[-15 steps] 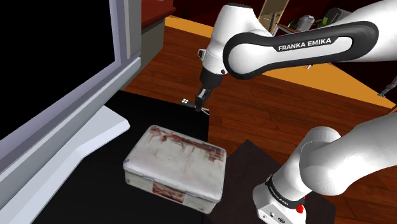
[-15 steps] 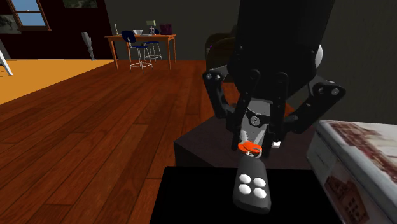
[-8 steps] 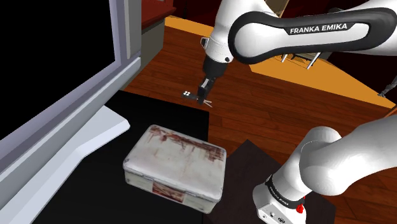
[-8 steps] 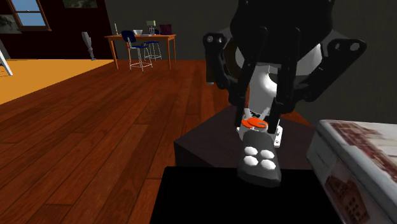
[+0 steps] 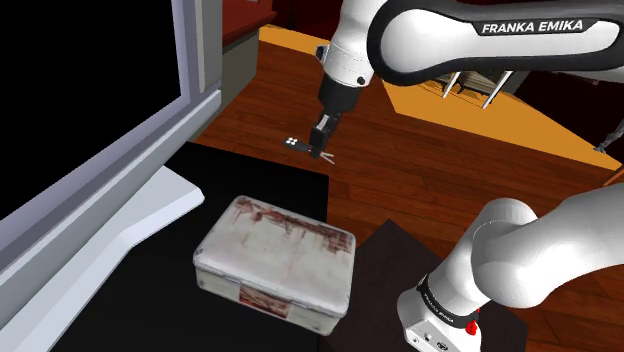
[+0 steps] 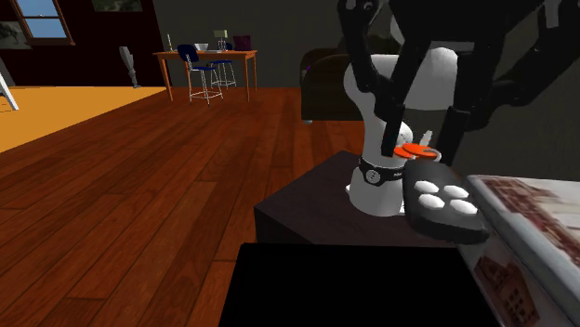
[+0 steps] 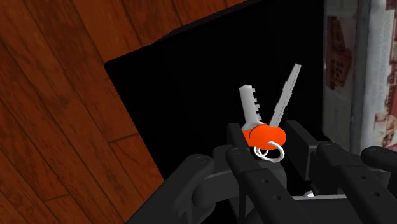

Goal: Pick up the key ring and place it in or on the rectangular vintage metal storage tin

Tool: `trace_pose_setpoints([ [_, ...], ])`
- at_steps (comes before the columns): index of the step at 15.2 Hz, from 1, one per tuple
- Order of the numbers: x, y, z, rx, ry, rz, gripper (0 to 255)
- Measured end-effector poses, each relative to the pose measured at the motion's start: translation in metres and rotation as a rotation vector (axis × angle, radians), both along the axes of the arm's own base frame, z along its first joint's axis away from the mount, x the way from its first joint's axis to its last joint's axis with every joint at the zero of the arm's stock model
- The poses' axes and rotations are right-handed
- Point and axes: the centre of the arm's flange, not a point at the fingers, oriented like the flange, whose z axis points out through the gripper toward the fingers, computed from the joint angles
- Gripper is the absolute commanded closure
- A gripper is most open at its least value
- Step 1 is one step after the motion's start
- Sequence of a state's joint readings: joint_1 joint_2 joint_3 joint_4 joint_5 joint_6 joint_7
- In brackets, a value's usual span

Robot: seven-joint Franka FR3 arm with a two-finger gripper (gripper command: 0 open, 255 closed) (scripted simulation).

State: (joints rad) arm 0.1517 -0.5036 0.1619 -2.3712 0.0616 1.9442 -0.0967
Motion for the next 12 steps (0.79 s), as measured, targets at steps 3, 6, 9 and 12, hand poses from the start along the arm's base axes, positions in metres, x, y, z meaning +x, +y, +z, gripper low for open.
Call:
trace_pose_setpoints([
  [3, -0.024, 0.035, 0.001, 0.0, 0.0, 0.001, 255],
  [6, -0.047, 0.063, 0.008, -0.001, 0.0, 0.0, 255],
  [9, -0.072, 0.096, 0.007, -0.001, 0.0, 0.001, 255],
  [12, -0.095, 0.127, 0.011, -0.001, 0.0, 0.001, 255],
])
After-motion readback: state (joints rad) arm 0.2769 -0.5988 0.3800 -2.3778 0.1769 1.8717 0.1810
